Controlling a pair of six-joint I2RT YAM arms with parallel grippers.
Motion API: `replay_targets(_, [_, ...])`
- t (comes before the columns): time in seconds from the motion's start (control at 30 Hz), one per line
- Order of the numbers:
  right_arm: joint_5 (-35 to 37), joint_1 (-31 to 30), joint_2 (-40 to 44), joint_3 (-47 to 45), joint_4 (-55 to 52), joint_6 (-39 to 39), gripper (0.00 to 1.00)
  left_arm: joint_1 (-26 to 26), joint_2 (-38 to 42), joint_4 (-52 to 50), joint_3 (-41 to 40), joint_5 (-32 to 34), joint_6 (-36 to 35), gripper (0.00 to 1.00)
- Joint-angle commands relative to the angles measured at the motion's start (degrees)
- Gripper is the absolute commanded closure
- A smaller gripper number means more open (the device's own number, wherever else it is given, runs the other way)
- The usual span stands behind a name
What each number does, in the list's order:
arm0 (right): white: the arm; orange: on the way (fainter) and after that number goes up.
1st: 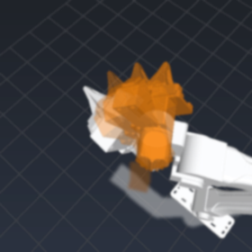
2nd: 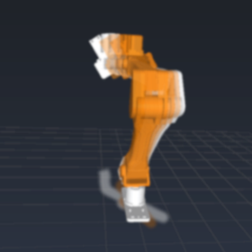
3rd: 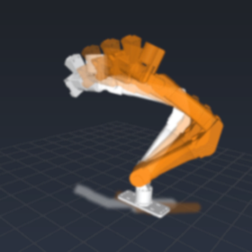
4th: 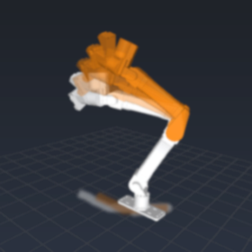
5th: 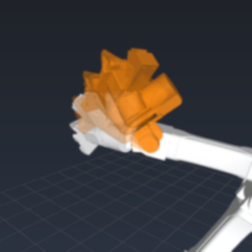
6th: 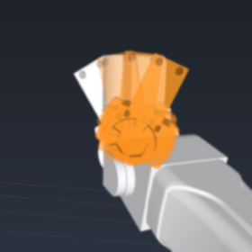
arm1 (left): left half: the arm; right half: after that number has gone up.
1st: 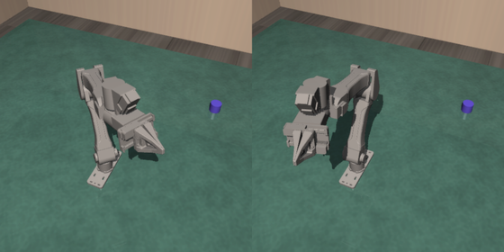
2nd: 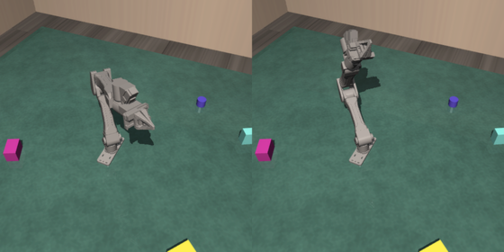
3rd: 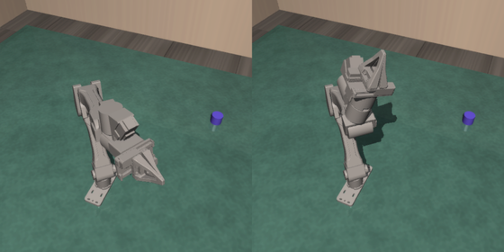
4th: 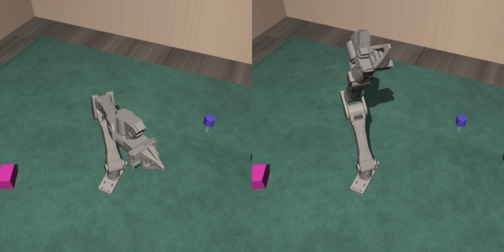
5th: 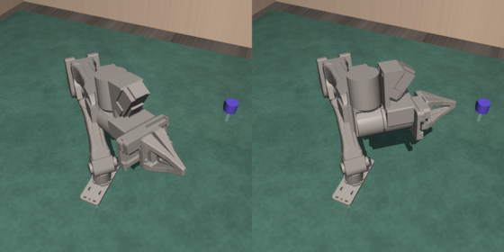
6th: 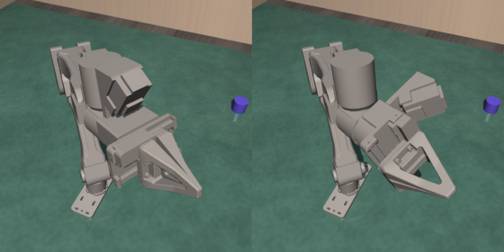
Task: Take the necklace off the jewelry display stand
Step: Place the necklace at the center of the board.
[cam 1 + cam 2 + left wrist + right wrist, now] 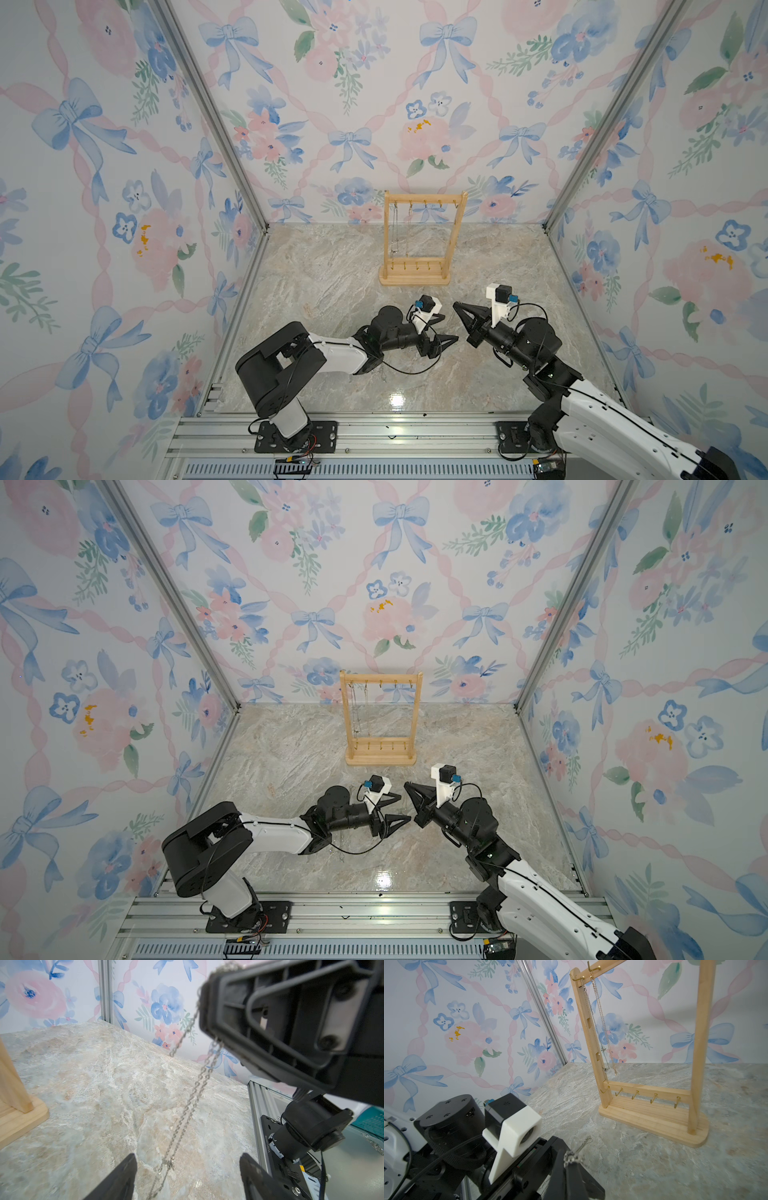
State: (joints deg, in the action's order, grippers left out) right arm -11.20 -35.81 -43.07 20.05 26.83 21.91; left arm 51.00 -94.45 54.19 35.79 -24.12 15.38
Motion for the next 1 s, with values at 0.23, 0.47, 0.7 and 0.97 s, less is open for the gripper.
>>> replay_targets(0.23, [-0.4, -0.93, 0.71, -0.1, 1.03, 0.32, 1.0, 0.24, -4.9, -0.13, 4.83, -1.55, 0.55, 0.43])
replay_targets(0.47, [-0.32, -1.01, 1.07, -0.1, 0.85, 0.11, 1.0, 0.24, -6.07, -0.49, 5.71, -1.5, 0.79, 0.64])
replay_targets(0.7, [-0.23, -1.01, 1.17, -0.1, 0.77, 0.04, 1.0, 0.24, -6.47, -0.8, 5.61, -1.52, 0.98, 0.82])
replay_targets(0.97, [-0.06, -1.01, 0.96, -0.01, 0.49, -0.03, 1.0, 0.26, -6.49, -1.05, 5.17, -1.46, 1.15, 1.0])
